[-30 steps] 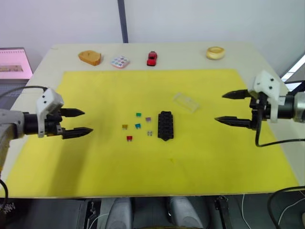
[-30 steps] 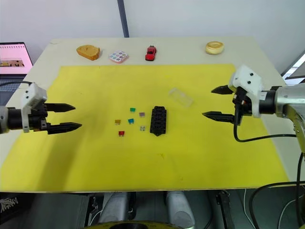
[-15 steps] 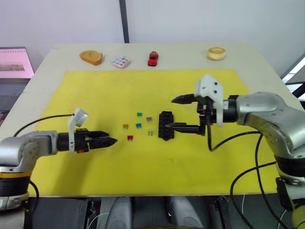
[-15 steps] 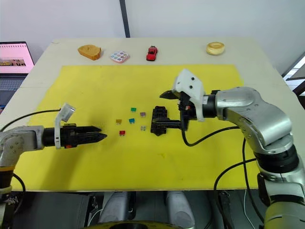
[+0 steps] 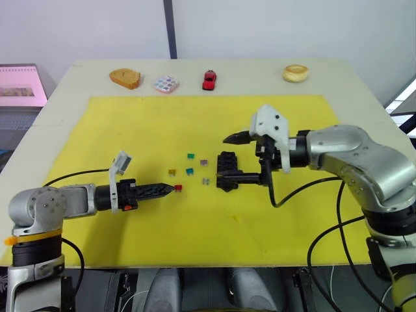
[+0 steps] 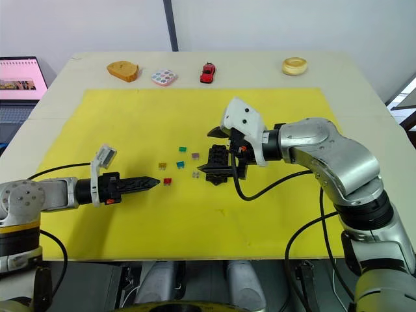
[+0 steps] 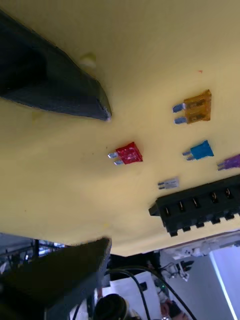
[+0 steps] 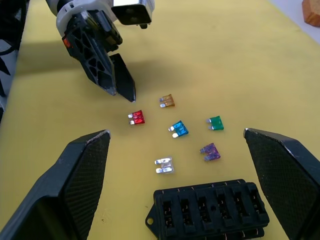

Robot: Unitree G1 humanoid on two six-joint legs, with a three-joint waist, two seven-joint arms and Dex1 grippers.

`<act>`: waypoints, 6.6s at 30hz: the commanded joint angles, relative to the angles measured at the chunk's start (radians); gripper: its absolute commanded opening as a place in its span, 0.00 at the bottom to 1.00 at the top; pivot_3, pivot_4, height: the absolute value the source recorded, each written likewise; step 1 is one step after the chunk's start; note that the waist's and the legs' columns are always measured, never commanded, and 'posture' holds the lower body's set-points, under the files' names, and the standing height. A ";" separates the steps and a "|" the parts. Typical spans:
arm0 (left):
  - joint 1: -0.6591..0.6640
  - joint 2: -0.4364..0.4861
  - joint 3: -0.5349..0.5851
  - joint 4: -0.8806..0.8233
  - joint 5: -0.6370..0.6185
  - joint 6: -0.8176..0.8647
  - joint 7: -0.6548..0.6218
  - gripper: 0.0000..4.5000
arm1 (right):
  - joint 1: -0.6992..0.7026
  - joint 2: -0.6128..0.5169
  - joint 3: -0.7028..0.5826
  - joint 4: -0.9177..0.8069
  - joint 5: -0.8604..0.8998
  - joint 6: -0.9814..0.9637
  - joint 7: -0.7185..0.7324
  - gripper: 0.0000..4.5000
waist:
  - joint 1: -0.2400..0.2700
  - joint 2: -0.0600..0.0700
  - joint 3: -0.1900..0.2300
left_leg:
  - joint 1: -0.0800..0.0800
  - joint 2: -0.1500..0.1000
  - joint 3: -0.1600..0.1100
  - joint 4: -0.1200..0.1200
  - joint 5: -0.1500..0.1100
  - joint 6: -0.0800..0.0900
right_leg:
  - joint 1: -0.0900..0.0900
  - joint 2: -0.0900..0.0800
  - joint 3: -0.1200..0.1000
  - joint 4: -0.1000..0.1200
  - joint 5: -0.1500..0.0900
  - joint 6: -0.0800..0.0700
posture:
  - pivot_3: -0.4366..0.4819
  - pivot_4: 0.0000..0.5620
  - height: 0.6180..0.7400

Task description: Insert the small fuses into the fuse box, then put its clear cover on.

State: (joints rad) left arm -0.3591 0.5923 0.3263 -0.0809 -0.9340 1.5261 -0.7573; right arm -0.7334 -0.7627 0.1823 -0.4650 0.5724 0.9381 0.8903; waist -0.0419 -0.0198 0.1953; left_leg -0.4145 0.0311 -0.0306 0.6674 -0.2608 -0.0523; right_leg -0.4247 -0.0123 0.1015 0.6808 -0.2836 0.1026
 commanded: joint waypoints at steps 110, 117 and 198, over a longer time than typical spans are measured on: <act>-0.191 0.124 -0.290 -0.243 0.104 -0.710 -0.379 0.00 | -0.189 0.182 -0.201 0.096 0.556 0.510 -0.280 0.21 | -0.004 -0.001 0.001 | 0.002 0.001 0.001 -0.005 0.000 0.000 | 0.004 0.002 0.000 -0.010 0.000 0.000 | 0.48 0.27 1.00; -0.190 0.122 -0.288 -0.226 0.111 -0.722 -0.387 0.00 | -0.181 0.170 -0.178 0.089 0.537 0.500 -0.274 0.21 | -0.004 -0.001 0.001 | 0.001 0.001 0.001 -0.005 0.000 0.000 | 0.004 0.002 0.000 -0.011 0.000 0.000 | 0.48 0.27 1.00; -0.233 -0.017 -0.609 -0.018 0.583 -1.104 -0.402 0.99 | 0.019 -0.102 0.140 0.064 -0.103 -0.088 0.104 0.00 | 0.000 0.000 0.001 | -0.006 0.001 0.000 -0.003 0.000 0.000 | -0.001 0.001 -0.001 -0.013 0.000 0.000 | 0.48 0.27 1.00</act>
State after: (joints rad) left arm -0.5732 0.5809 -0.2901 -0.0854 -0.3558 0.4432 -1.1529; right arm -0.7131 -0.8739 0.3520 -0.3928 0.4789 0.8657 0.9897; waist -0.0419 -0.0203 0.1963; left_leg -0.4203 0.0316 -0.0312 0.6643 -0.2609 -0.0521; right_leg -0.4255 -0.0110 0.1007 0.6675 -0.2833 0.1030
